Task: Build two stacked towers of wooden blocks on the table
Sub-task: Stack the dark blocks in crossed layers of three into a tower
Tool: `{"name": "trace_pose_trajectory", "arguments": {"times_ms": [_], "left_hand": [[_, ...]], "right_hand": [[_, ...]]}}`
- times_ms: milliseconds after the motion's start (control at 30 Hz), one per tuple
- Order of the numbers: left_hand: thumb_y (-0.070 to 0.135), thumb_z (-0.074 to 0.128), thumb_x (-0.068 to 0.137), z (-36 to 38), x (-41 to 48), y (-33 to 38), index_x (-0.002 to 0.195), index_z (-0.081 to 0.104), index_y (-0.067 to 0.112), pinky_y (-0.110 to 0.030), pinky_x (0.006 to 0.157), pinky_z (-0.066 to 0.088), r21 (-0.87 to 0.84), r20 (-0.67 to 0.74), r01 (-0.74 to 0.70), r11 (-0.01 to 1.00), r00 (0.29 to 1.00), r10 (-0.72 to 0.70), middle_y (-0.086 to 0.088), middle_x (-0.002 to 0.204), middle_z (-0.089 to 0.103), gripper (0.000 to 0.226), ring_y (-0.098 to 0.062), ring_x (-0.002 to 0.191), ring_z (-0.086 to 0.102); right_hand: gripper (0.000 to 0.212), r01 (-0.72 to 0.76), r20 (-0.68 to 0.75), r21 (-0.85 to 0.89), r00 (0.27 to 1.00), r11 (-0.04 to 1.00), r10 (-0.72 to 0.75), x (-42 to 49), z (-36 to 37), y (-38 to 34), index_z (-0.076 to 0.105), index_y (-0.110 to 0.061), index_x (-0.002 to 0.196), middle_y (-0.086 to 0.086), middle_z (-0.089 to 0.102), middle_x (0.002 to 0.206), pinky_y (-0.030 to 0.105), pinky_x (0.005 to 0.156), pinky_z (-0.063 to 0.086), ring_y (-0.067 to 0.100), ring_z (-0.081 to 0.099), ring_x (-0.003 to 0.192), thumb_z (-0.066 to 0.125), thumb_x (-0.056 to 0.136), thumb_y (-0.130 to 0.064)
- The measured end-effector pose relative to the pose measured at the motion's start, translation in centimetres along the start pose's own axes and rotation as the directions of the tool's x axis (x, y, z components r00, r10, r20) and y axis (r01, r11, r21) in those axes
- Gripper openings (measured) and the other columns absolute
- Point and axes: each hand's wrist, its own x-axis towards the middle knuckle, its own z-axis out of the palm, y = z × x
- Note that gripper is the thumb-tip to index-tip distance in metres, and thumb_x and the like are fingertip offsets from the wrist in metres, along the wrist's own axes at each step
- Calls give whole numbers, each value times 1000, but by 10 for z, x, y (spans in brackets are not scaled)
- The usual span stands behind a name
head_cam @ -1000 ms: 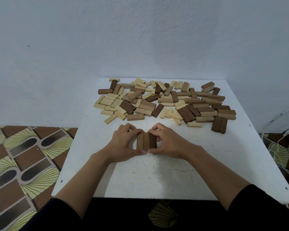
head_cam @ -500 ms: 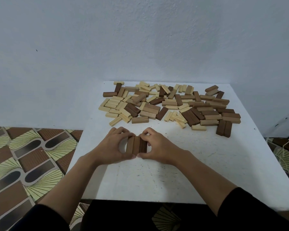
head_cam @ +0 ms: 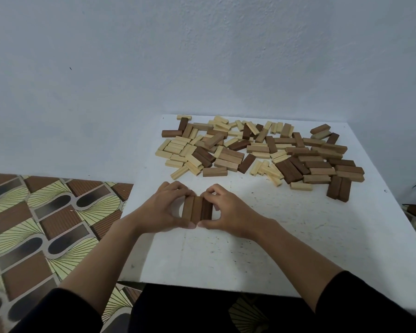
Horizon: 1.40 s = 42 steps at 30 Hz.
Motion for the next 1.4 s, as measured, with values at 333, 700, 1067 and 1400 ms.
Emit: {"name": "trace_pose_trajectory", "arguments": {"times_ms": [333, 700, 1067, 1400], "left_hand": [[50, 88, 70, -6, -7, -9, 130, 57, 33, -18, 90, 38, -36, -4, 38, 999, 999, -38, 20, 119, 48, 70, 2, 113, 43], [51, 90, 65, -10, -7, -14, 129, 58, 35, -28, 93, 48, -45, 3, 51, 998, 999, -50, 20, 119, 47, 74, 0, 111, 48], [47, 90, 67, -9, -1, -13, 130, 58, 31, -28, 92, 49, -83, 1, 39, 996, 999, -39, 18, 119, 49, 73, -1, 111, 49], [46, 92, 66, -8, 2, -9, 127, 58, 35, -21, 88, 45, -59, -11, 58, 997, 998, -58, 18, 118, 49, 71, 1, 109, 48]], "right_hand": [[71, 23, -28, 18, 999, 1000, -22, 5, 12, -7, 50, -15, 144, -6, 44, 130, 22, 82, 36, 6, 41, 101, 76, 85, -46], [69, 21, -40, -46, 999, 999, -23, 10, 14, -13, 52, -17, 142, -6, 45, 130, 31, 91, 47, 14, 48, 113, 73, 86, -52], [71, 11, -77, -107, 997, 994, -19, 13, 8, -15, 52, -16, 141, -3, 48, 129, 32, 94, 48, 14, 45, 116, 75, 83, -51], [70, 11, -105, -93, 994, 996, -21, 13, 10, -8, 55, -18, 138, -4, 49, 126, 34, 94, 49, 12, 44, 114, 76, 81, -52]]}}
